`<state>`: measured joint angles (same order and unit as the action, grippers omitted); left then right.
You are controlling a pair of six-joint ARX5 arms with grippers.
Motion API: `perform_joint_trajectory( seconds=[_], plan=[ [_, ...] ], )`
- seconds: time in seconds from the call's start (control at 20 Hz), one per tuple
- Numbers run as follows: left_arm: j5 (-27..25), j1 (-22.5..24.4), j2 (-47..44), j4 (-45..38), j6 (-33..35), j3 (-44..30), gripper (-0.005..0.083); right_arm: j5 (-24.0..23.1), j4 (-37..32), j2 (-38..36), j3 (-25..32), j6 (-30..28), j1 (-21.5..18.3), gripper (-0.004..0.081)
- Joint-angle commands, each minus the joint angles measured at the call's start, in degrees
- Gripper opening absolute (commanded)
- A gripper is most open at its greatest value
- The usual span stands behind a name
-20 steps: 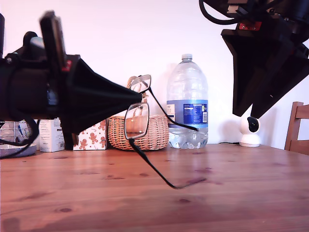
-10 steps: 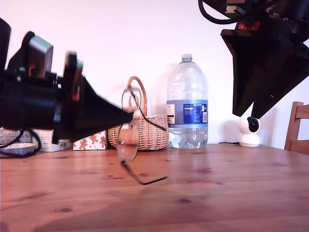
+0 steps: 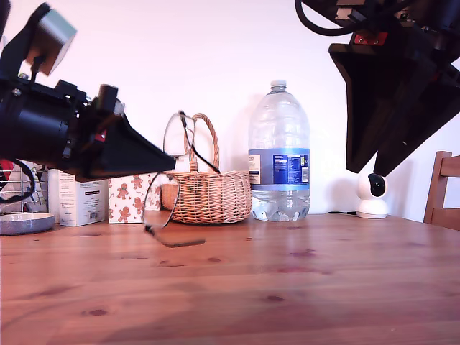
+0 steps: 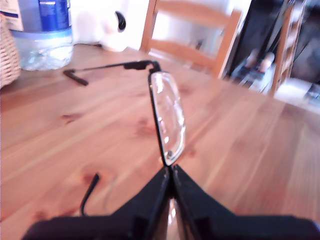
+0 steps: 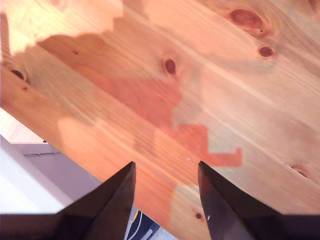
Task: Pick up the glasses and open them, then place them back on the table
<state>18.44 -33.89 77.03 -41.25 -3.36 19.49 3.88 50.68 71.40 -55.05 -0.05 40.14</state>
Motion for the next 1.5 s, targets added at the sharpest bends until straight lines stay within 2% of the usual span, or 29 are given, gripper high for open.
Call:
perform_joint_trajectory(
  seconds=[0.0,0.25,0.35,0.45,0.5,0.65,0.9,1.15,1.35,1.45],
  plan=[
    [-2.32,-1.73,-1.97,5.79,2.38,2.34,-0.0022,0.00,-0.24,0.00,0.07,0.31,-0.13,0.0358],
    [-11.80,-7.15,-3.50,28.41,3.89,12.26,-0.0022,-0.44,-2.93,-0.26,0.07,1.81,-0.02,0.0331],
    [-14.62,-8.72,-3.50,34.88,3.89,15.78,-0.0022,-0.48,-7.58,-1.16,0.07,2.89,-0.02,0.0207],
    [-16.70,-9.62,-3.50,38.34,3.87,18.14,-0.0022,-1.33,-11.56,-2.43,0.09,3.63,-0.04,0.0027],
    [-17.81,-9.84,-3.50,39.21,3.82,18.80,-0.0022,-3.45,-12.85,-2.84,0.09,4.39,-0.09,-0.0011],
    [-19.93,-10.43,-3.50,42.64,3.82,20.15,-0.0022,-10.08,-17.46,-3.50,1.05,4.83,-1.42,-0.0011],
    [-21.40,-10.56,-3.50,44.46,3.80,20.22,-0.0022,-10.49,-29.33,-5.03,6.67,4.46,-8.46,-0.0011],
    [-22.45,-10.56,-3.50,45.22,3.76,20.24,-0.0022,-6.88,-40.22,-6.62,13.53,1.46,-21.84,-0.0011],
    [-22.60,-10.54,-3.50,49.86,3.37,21.16,-0.0022,-6.86,-57.86,-12.90,22.97,-5.03,-27.23,-0.0011],
    [-22.64,-10.54,-3.50,52.02,3.39,22.14,-0.0022,-5.88,-63.41,-15.87,28.35,-7.30,-29.70,-0.0011]
  ],
)
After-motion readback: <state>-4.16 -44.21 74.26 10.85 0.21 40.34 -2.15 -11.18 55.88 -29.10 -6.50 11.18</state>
